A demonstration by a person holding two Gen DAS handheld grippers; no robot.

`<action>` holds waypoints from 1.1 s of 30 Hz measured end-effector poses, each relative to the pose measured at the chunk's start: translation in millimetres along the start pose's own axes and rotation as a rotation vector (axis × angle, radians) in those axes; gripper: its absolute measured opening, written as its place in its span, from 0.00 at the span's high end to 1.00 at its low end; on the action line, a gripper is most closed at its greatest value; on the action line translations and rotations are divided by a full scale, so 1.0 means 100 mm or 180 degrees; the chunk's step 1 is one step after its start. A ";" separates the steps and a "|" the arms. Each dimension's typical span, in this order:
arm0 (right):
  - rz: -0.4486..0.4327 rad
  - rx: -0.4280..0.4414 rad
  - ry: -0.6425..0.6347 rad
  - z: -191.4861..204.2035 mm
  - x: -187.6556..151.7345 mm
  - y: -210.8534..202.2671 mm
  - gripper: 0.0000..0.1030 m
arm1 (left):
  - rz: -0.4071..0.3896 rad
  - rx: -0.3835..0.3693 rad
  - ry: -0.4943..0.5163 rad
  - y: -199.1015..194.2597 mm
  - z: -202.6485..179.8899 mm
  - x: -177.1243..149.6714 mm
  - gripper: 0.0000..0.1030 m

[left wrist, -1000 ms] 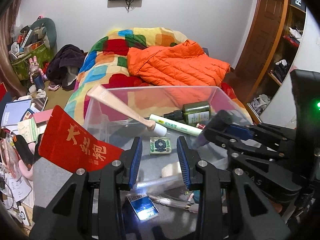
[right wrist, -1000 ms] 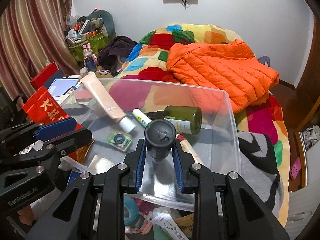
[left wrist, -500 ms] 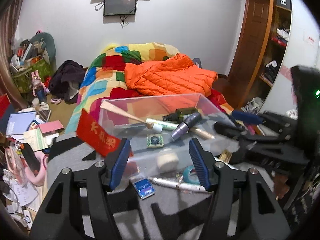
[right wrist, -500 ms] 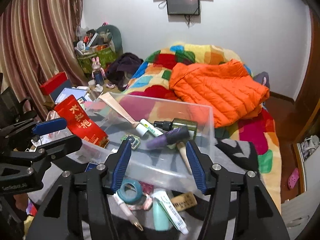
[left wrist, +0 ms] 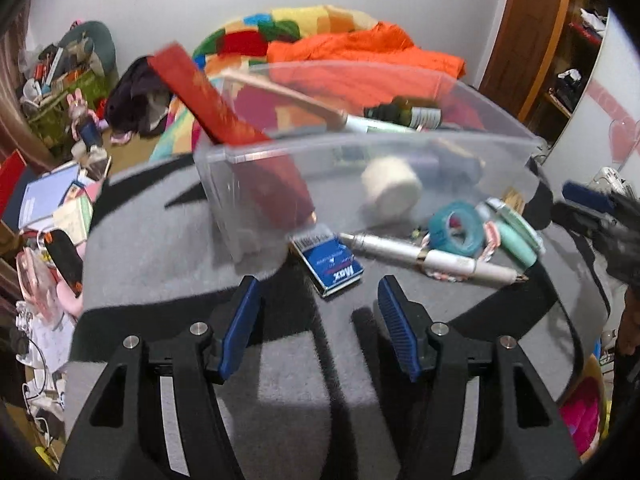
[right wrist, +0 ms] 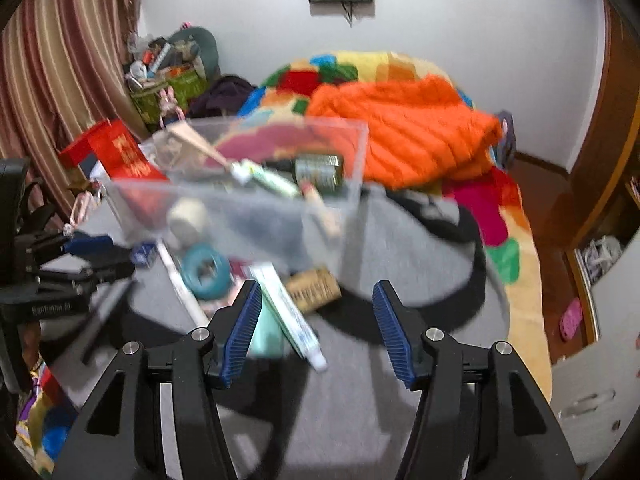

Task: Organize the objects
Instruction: 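Withdraw both open tools from the bin toward the remaining items, then grasp the blue Max staple box with the left tool while the right tool grasps the white ointment tube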

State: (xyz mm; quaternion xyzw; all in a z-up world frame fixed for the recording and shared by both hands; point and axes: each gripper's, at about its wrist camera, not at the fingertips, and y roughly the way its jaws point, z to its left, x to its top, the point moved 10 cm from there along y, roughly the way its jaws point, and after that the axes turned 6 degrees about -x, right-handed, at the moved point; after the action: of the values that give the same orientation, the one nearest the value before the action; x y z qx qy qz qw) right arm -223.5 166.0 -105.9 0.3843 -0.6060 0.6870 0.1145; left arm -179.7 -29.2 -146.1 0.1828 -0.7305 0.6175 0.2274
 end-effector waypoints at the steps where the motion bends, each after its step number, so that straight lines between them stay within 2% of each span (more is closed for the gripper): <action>1: 0.0050 0.0006 0.0027 -0.02 -0.07 0.03 0.47 | 0.0020 -0.0016 -0.0019 0.02 0.00 0.00 0.41; 7: 0.0224 0.0129 0.0171 -0.06 -0.29 0.17 0.48 | 0.0077 0.0049 -0.0081 0.17 0.03 0.08 0.42; 8: 0.0229 0.0157 0.0185 -0.05 -0.29 0.19 0.48 | 0.0093 0.0042 -0.0108 0.19 0.04 0.09 0.48; 11: 0.0217 0.0230 0.0202 -0.02 -0.29 0.20 0.51 | 0.0099 -0.0014 -0.0141 0.21 0.04 0.11 0.54; 13: 0.0232 0.0266 0.0183 0.01 -0.30 0.22 0.62 | 0.0082 -0.0014 -0.0080 0.21 0.00 0.10 0.60; 14: 0.0241 0.0317 0.0178 0.04 -0.30 0.23 0.64 | 0.0069 -0.0001 -0.0043 0.20 -0.02 0.10 0.66; 17: 0.0240 0.0384 0.0172 0.07 -0.28 0.23 0.71 | 0.0018 0.0102 0.0090 0.18 -0.07 0.08 0.69; 19: 0.0253 0.0392 0.0176 0.07 -0.28 0.25 0.80 | -0.0005 0.0107 0.0097 0.16 -0.07 0.07 0.70; 27: 0.0236 0.0376 0.0101 0.09 -0.32 0.20 0.86 | -0.0057 -0.0035 -0.0040 -0.02 0.04 -0.13 0.74; 33: 0.0229 0.0411 0.0068 0.13 -0.38 0.09 0.89 | -0.0034 -0.0112 0.0050 -0.20 -0.01 -0.35 0.74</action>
State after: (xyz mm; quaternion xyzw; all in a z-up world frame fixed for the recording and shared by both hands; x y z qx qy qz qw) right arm -198.1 163.8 -138.2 0.3616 -0.5726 0.7324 0.0712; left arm -139.2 -31.7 -148.7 0.1778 -0.7385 0.6046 0.2397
